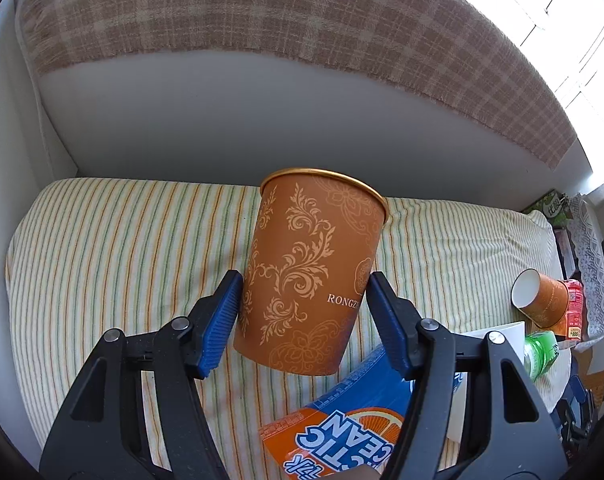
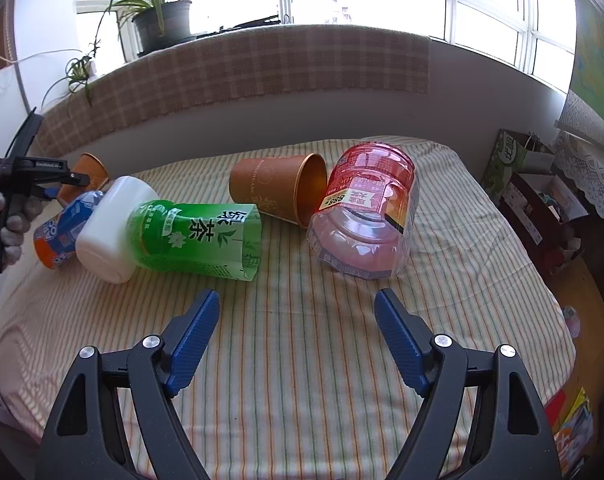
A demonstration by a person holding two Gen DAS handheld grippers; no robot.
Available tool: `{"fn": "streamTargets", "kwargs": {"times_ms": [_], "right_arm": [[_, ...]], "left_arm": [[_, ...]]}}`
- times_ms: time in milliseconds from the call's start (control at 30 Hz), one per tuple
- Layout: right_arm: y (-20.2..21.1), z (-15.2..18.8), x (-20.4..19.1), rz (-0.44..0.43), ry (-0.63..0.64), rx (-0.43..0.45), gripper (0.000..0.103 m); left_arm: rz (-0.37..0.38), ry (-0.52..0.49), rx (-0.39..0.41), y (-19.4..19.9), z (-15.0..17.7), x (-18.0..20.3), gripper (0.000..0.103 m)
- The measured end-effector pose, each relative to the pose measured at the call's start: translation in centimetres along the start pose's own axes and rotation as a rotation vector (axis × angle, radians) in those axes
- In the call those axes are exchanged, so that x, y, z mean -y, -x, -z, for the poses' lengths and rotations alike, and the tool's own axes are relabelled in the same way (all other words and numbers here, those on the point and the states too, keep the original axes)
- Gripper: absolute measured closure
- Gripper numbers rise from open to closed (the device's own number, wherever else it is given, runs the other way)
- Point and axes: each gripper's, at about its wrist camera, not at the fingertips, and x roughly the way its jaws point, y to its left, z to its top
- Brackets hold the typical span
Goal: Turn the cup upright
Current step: 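Lift the orange-gold cup with the left gripper and rotate it upright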
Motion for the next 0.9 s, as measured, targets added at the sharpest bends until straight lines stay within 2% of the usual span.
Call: {"fn": "streamTargets", "kwargs": {"times_ms": [200,400,700,900], "right_arm": [[0.6,0.1,-0.2,-0.017,0.004,0.009,0.024],[1.7,0.2,-0.5,-0.036,0.008,0.029,0.024],[3.3,1.2,-0.6,-0.075,0.019,0.044,0.024],[4.0,1.8,-0.2,-0.096,0.026,0.040,0.024]], "left_arm": [[-0.011,0.025,0.062,4.0,0.8,-1.0,0.038],[0.005,0.020,0.125,9.3,3.2,-0.4,0.038],[0.045,0.011,0.216,14.9,10.8,4.7,0.038],[0.109,0.022,0.232,15.6,16.6,8.9,0.038]]}}
